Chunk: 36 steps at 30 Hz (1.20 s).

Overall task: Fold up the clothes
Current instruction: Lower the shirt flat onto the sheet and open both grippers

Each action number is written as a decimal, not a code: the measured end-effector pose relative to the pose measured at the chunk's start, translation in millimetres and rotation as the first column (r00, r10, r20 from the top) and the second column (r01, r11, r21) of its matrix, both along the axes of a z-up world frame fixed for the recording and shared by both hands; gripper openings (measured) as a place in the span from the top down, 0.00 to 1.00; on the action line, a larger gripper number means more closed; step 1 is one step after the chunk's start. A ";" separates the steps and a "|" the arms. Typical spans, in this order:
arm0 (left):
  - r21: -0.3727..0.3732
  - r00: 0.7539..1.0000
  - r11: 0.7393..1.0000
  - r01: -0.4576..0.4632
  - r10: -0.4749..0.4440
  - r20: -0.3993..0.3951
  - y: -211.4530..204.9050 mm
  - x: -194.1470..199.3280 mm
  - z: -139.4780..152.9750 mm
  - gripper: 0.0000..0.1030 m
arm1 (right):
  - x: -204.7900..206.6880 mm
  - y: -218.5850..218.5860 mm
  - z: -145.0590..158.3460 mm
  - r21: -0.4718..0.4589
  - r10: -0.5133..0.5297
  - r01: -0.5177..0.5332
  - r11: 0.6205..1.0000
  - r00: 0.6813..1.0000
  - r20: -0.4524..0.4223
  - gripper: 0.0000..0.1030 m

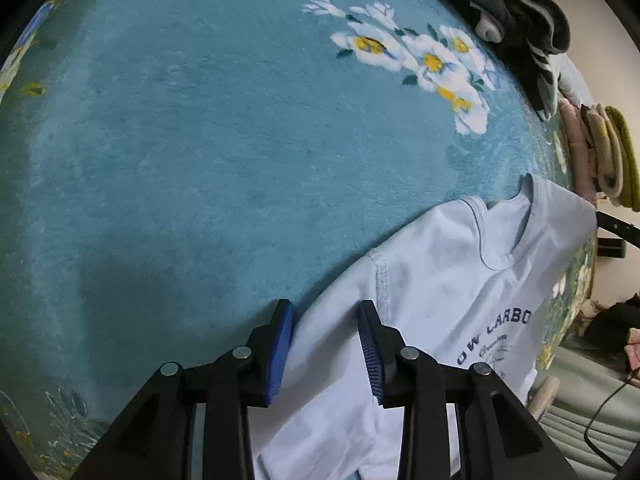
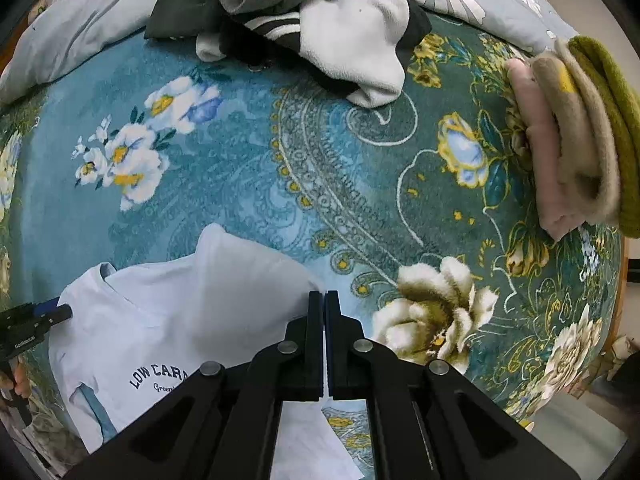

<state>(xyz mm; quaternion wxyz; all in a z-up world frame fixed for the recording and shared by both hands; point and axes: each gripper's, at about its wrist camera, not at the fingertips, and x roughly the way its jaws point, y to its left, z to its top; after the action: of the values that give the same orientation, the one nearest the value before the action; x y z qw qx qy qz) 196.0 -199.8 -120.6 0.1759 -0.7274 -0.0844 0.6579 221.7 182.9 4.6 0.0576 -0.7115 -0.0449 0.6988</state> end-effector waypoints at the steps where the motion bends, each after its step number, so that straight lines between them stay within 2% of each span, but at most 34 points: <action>1: -0.001 1.000 1.000 0.004 -0.004 -0.003 3.1 1.4 0.3 0.75 | 1.1 -0.1 -1.9 0.001 -0.002 0.002 1.000 1.000 0.004 1.00; 2: -0.001 1.000 1.000 0.009 -0.009 -0.005 6.2 2.8 0.5 0.93 | 1.9 0.2 -3.3 0.000 -0.005 0.005 1.000 1.000 0.006 0.99; 3: -0.002 1.000 1.000 0.013 -0.013 -0.007 9.2 4.2 0.8 0.96 | 2.8 0.5 -4.6 0.000 -0.008 0.008 1.000 1.000 0.009 0.99; 7: -0.028 0.996 1.000 0.005 -0.007 -0.092 19.1 13.8 24.0 0.97 | 4.9 0.6 -0.5 0.007 -0.007 0.007 1.000 1.000 -0.012 1.00; 9: -0.026 0.989 0.999 -0.019 0.015 -0.150 16.3 14.3 44.8 0.97 | 1.2 -0.4 14.2 -0.002 -0.009 0.009 1.000 0.998 -0.063 1.00; 12: -0.077 0.954 0.997 -0.025 0.001 -0.300 5.3 2.1 87.2 0.97 | -12.9 -6.7 43.5 -0.023 0.012 -0.016 1.000 0.986 -0.165 1.00; 14: -0.121 0.930 0.992 -0.023 -0.024 -0.367 -4.6 -21.1 105.1 0.97 | -29.6 -15.2 56.2 -0.021 0.047 -0.053 0.998 0.974 -0.223 1.00; 15: -0.139 0.926 0.990 -0.025 -0.029 -0.376 -11.5 -28.9 106.3 0.97 | -40.2 -18.4 53.6 -0.017 0.057 -0.062 0.998 0.971 -0.231 1.00; 19: -0.211 0.936 0.977 -0.036 -0.041 -0.349 -17.0 -71.5 73.8 0.96 | -80.6 -27.3 20.7 0.002 0.068 -0.069 0.998 0.977 -0.203 1.00; 25: -0.229 0.952 0.973 -0.015 -0.056 -0.302 -17.6 -119.6 44.3 0.96 | -119.0 -41.4 -13.5 0.068 0.115 -0.105 0.992 0.982 -0.152 1.00; 28: -0.203 0.966 0.979 -0.010 -0.043 -0.255 -12.8 -123.5 34.4 0.95 | -125.0 -42.7 -22.2 0.076 0.118 -0.109 0.991 0.985 -0.123 1.00; 31: -0.134 0.972 0.990 -0.044 0.012 -0.234 -21.9 -118.0 37.8 0.95 | -122.7 -42.8 -23.7 0.056 0.124 -0.119 0.991 0.986 -0.112 1.00; 32: -0.114 0.973 0.992 -0.055 0.028 -0.230 -26.7 -115.2 40.1 0.93 | -121.2 -42.5 -22.7 0.044 0.123 -0.119 0.992 0.986 -0.110 0.96; 35: -0.093 0.970 0.990 -0.106 0.082 -0.229 -48.1 -101.2 51.3 0.87 | -115.5 -41.1 -15.3 0.026 0.113 -0.111 0.993 0.987 -0.116 0.72; 36: -0.093 0.967 0.988 -0.124 0.100 -0.234 -54.6 -97.5 55.5 0.85 | -111.9 -40.1 -9.4 0.018 0.106 -0.105 0.994 0.986 -0.129 0.72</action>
<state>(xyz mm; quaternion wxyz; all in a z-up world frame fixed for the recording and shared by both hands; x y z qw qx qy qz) 98.5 -254.4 -65.1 0.1078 -0.6493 -0.0692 0.7497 109.9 142.7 -4.8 0.0272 -0.6608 -0.0826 0.7455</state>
